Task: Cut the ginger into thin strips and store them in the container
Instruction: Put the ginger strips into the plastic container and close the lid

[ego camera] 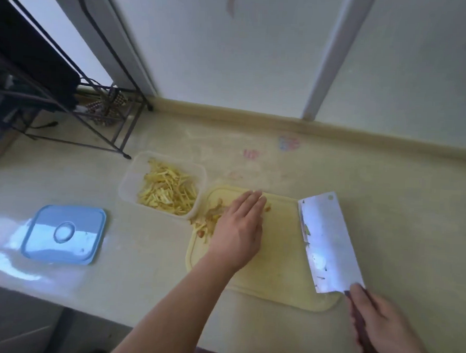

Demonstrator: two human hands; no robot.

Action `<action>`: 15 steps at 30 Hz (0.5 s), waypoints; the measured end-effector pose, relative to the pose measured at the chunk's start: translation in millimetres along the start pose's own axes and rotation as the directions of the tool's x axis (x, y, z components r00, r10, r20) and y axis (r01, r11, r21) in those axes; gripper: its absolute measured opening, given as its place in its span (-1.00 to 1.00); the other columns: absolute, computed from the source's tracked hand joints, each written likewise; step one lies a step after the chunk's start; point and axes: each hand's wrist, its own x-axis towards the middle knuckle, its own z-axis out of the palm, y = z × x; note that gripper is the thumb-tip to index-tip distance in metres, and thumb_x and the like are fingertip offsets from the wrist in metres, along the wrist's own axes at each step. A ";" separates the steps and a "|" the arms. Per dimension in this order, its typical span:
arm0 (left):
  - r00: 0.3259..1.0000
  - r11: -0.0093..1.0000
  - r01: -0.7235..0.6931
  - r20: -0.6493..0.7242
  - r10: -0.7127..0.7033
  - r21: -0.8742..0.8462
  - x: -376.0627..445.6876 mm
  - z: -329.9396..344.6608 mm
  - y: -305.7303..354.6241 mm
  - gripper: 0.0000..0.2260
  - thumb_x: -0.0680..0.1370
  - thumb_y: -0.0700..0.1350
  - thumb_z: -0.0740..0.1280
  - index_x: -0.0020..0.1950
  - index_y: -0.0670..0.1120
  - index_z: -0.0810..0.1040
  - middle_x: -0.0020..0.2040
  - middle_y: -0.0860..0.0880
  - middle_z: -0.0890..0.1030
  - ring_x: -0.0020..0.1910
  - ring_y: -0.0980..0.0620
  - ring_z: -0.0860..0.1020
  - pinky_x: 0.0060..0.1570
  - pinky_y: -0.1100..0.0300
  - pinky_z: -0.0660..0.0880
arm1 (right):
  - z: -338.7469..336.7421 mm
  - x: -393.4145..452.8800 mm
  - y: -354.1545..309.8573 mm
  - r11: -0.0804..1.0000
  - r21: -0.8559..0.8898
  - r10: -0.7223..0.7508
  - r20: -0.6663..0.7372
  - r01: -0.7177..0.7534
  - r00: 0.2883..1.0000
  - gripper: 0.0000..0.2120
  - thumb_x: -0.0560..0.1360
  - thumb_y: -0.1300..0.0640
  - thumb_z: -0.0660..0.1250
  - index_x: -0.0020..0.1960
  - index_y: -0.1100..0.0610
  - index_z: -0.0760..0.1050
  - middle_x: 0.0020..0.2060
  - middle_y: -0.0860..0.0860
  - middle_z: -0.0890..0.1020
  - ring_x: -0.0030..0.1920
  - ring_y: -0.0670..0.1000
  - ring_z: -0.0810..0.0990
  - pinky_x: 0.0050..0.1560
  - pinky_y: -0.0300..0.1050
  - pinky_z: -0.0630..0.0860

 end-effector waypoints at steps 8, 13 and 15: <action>0.985 0.964 0.161 0.024 -0.170 0.210 -16.4 25.7 21.9 -0.63 0.49 -0.12 0.16 0.20 -0.14 0.63 0.22 -0.04 0.62 0.18 -0.12 0.39 0.15 -0.04 0.28 | 27.8 0.1 24.7 0.996 0.075 0.046 0.150 -0.058 0.988 -0.50 0.63 -0.04 0.18 -0.29 0.35 0.38 -0.55 0.25 0.52 -0.61 0.19 0.48 -0.49 0.05 0.44; 0.956 0.957 0.290 0.057 -0.289 -0.004 -24.5 32.2 47.9 -0.58 0.60 -0.10 0.10 0.36 -0.20 0.55 0.32 -0.13 0.57 0.27 -0.12 0.40 0.32 -0.03 0.33 | 47.5 2.4 17.2 0.997 0.077 0.006 0.205 -0.022 0.979 -0.52 0.64 -0.03 0.16 -0.33 0.26 0.39 -0.57 0.21 0.53 -0.61 0.18 0.50 -0.52 -0.09 0.40; 0.954 0.955 0.292 0.089 -0.287 -0.050 -28.5 34.4 57.5 -0.58 0.63 -0.08 0.09 0.38 -0.23 0.52 0.36 -0.16 0.53 0.27 -0.15 0.42 0.33 -0.03 0.36 | 51.6 2.3 13.2 0.994 0.104 -0.010 0.232 -0.015 0.973 -0.53 0.65 0.00 0.16 -0.34 0.27 0.39 -0.58 0.22 0.51 -0.62 0.17 0.48 -0.56 -0.13 0.37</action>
